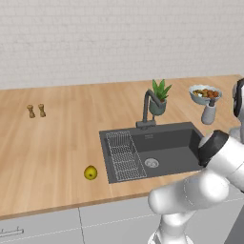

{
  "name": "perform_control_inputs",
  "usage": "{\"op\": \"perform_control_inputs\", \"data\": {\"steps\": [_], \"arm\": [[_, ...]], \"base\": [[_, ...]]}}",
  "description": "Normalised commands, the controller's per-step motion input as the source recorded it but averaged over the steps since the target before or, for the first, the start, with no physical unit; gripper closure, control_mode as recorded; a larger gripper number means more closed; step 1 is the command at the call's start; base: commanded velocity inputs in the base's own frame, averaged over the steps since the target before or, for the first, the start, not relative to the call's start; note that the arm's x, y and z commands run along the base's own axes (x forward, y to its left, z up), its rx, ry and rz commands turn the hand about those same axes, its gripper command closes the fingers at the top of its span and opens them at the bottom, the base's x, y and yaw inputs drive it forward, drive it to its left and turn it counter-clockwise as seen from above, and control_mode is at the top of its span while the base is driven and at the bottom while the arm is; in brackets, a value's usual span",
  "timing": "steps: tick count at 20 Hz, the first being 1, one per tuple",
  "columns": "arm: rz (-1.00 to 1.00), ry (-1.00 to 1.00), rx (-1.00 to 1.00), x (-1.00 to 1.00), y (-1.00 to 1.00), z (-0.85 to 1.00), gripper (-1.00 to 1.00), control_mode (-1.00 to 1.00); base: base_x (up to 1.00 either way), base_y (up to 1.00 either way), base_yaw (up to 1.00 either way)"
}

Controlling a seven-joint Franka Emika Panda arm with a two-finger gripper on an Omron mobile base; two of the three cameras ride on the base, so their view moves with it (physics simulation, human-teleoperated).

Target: Put the colander in the sink, put the pear in the colander, and turn on the sink faucet and pour water over the colander.

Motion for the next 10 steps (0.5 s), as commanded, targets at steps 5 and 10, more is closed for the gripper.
{"op": "perform_control_inputs", "data": {"steps": [5,10], "arm": [[-0.16,0.00,0.07,0.18,-0.73,-0.27,-1.00,-1.00],[-0.17,0.00,0.01,0.22,-0.40,-0.56,-1.00,-1.00]], "base": [[0.00,0.00,0.00],[0.00,0.00,0.00]]}}
